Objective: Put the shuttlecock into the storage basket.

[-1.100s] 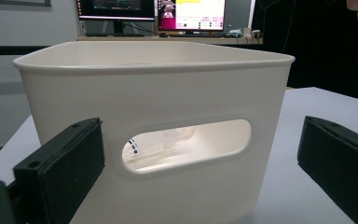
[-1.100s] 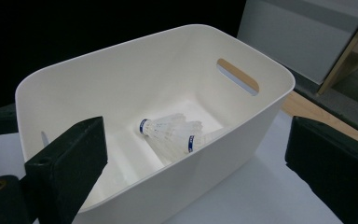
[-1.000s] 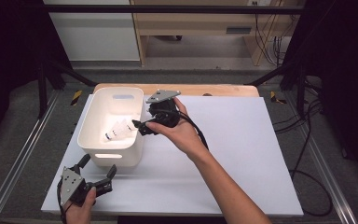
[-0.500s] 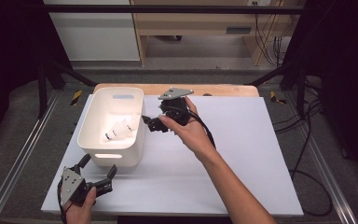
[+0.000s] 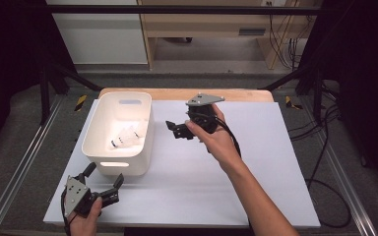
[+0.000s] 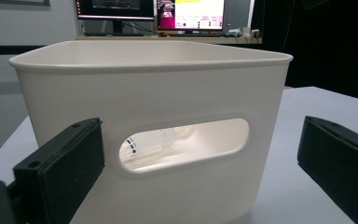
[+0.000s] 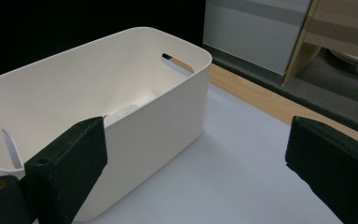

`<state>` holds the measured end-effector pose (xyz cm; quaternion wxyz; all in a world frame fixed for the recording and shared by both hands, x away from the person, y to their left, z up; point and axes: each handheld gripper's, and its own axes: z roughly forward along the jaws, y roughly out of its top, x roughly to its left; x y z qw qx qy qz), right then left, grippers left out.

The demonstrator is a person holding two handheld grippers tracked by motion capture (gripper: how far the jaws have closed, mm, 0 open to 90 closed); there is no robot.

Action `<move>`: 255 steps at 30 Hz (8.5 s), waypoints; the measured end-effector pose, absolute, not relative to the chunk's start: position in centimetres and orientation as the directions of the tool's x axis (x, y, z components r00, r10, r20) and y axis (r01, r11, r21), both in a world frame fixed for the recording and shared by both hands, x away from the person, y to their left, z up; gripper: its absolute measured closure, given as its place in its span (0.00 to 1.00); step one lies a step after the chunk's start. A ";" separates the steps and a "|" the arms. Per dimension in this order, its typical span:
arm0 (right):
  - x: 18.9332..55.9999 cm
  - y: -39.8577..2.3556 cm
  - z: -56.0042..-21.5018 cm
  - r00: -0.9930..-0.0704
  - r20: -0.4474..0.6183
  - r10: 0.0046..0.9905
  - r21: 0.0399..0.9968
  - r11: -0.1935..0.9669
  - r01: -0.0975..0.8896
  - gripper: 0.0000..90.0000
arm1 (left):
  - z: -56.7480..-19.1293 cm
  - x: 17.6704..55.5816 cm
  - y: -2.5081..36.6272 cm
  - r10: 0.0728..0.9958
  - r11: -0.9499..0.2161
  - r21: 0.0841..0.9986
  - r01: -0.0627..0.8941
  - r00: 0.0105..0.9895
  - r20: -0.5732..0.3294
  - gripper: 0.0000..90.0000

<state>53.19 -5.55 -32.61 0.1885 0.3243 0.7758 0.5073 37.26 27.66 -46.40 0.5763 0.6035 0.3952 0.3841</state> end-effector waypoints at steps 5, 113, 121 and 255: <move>53.1 -7.1 -33.0 -0.704 0.046 0.709 0.909 0.262 0.324 0.07 | -46.4 37.3 27.7 0.920 -0.023 0.999 0.034 0.392 0.007 0.01; 48.8 -24.2 -34.4 -0.498 0.076 0.864 0.954 0.083 0.288 0.04 | -46.3 36.9 30.5 0.921 -0.003 0.999 0.041 0.389 -0.013 0.01; 47.9 -24.5 -35.8 -0.499 0.070 0.864 0.960 0.078 0.270 0.04 | -46.3 36.9 30.2 0.916 -0.016 0.999 0.035 0.400 0.001 0.01; 40.8 -24.0 -46.6 -0.594 -0.004 0.805 0.993 0.072 0.090 0.03 | -46.2 36.6 28.8 0.882 -0.073 0.997 0.008 0.467 0.061 0.01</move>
